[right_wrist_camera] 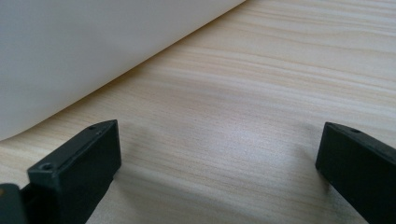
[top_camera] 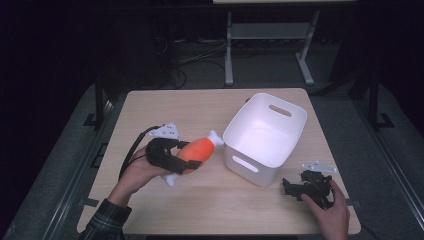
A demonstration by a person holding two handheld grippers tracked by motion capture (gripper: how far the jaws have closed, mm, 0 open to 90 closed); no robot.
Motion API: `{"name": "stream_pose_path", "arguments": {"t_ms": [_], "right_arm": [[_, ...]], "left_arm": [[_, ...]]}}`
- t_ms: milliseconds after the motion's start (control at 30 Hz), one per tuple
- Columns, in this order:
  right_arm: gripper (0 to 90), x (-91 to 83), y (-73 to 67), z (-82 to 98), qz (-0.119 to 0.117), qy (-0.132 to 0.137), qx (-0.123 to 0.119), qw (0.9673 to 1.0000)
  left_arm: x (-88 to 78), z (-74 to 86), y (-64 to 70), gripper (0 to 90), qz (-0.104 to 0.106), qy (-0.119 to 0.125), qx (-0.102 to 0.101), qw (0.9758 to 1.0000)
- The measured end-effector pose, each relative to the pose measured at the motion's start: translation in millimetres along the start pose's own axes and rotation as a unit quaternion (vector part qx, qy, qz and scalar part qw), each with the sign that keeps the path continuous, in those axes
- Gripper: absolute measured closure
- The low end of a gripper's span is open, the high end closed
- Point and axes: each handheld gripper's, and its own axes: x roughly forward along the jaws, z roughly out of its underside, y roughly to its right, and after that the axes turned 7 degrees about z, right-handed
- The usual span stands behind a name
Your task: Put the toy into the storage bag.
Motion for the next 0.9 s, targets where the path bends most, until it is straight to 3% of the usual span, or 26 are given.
{"name": "stream_pose_path", "arguments": {"t_ms": [467,900], "right_arm": [[0.0,0.0,0.0,0.0,0.0,0.0,0.0,1.0],[0.0,0.0,0.0,0.0,0.0,0.0,0.0,1.0]], "left_arm": [[1.7,-35.9,-2.6,24.0,0.013,0.008,0.019,0.9997],[13.6,-67.7,-5.0,24.0,0.022,0.011,0.031,0.9992]]}}
